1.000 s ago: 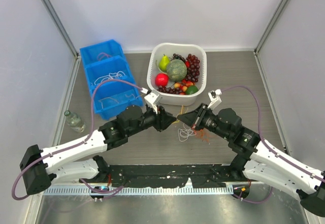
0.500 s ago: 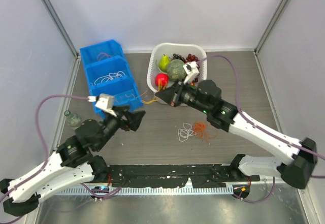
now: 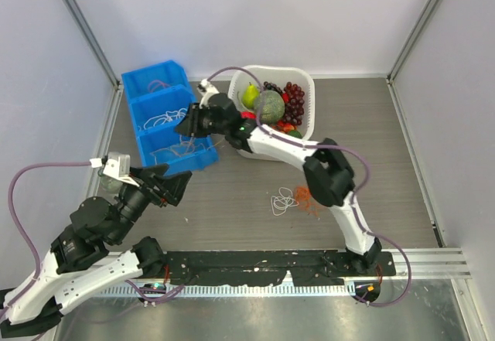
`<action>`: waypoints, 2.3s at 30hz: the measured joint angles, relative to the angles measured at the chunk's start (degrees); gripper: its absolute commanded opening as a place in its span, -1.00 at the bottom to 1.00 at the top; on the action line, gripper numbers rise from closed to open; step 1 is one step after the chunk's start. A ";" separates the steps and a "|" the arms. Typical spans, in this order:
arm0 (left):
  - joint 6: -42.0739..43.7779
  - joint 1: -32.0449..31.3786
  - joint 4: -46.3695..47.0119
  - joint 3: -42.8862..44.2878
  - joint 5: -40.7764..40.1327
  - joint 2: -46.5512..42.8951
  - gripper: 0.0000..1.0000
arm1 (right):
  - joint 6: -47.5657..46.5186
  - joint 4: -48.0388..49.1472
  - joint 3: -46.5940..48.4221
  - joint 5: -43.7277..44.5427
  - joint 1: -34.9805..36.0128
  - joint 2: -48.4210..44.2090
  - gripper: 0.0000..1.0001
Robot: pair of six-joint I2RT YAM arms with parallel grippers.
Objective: Untangle the cables
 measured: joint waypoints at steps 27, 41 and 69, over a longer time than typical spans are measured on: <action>-1.57 0.00 17.42 -7.26 12.15 37.55 0.51 | -5.49 -27.78 -58.93 26.77 3.82 -70.64 0.08; -0.94 0.00 22.60 6.75 31.28 78.03 0.52 | 8.81 -38.36 -69.05 38.99 3.08 -73.07 0.05; 2.47 0.00 19.10 10.47 32.87 69.13 -1.00 | 12.07 -18.12 -76.54 30.53 -12.94 -57.35 -0.34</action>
